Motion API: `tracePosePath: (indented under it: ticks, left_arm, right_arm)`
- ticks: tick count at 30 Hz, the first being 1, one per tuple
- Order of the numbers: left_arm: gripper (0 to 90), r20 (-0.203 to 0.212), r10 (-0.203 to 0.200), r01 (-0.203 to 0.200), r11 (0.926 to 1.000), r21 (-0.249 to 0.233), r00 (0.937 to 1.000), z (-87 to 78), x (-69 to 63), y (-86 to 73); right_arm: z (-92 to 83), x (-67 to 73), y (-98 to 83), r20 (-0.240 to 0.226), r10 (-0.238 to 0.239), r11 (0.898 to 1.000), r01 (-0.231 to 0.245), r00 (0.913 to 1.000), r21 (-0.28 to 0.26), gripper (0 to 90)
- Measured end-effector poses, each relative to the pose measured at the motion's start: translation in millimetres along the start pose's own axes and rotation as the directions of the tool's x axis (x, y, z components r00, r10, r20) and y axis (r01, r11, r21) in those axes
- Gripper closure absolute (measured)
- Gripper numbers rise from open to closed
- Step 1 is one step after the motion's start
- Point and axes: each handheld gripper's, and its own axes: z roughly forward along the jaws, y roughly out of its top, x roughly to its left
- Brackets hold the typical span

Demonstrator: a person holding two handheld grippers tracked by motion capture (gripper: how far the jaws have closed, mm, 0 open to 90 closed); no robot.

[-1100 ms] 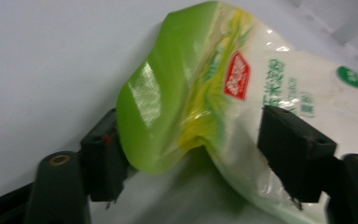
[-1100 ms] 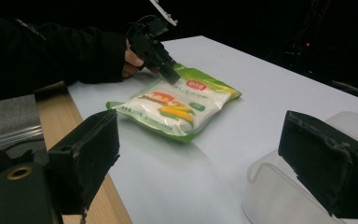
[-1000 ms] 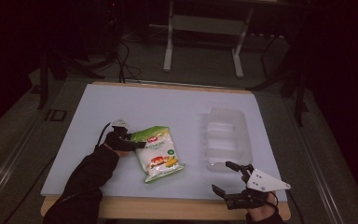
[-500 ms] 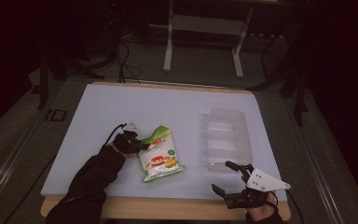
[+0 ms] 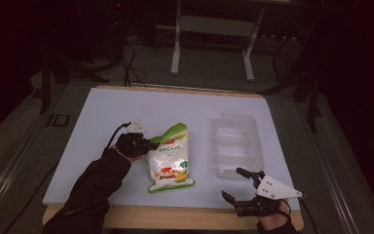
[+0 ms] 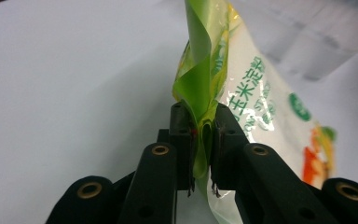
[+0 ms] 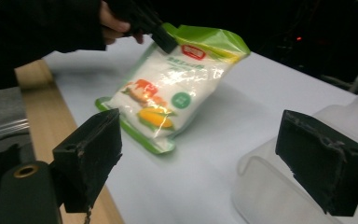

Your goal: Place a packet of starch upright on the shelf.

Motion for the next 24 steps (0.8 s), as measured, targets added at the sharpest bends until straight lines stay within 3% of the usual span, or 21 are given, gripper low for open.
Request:
tracePosePath:
  ticks: [7, 9, 11, 17, 24]
  left_arm:
    - [82.0, 0.023, 0.031, -0.031, 0.9991, -0.028, 0.9992, -12.5, -16.4, 7.7]
    - [82.1, 0.023, 0.031, -0.031, 0.9991, -0.028, 0.9992, -12.5, -16.4, 7.7]
    - [82.1, 0.021, 0.051, -0.05, 0.998, -0.037, 0.9985, -18.6, -24.7, 9.8]
    - [82.2, 0.024, 0.073, -0.072, 0.9966, -0.041, 0.9971, -25.4, -34.5, 11.9]
    - [82.6, 0.043, 0.092, -0.09, 0.9942, -0.06, 0.9948, -31.9, -47.1, 15.6]
  right_arm:
    - [-9.0, -4.4, 3.3, 0.045, 0.038, 0.996, -0.034, 0.9983, -0.08, 13.9]
    - [-9.7, -5.0, 3.6, 0.049, 0.035, 0.996, -0.031, 0.9982, -0.083, 13.9]
    - [-10.6, -4.7, 4.5, 0.062, 0.022, 0.995, -0.016, 0.9978, -0.097, 13.9]
    - [-8.6, -2.6, 6.5, 0.057, 0.008, 0.998, -0.004, 0.9983, -0.068, 14.5]
    - [-11.5, -5.3, 8.3, 0.072, 0.071, 0.995, -0.065, 0.9949, -0.077, 13.0]
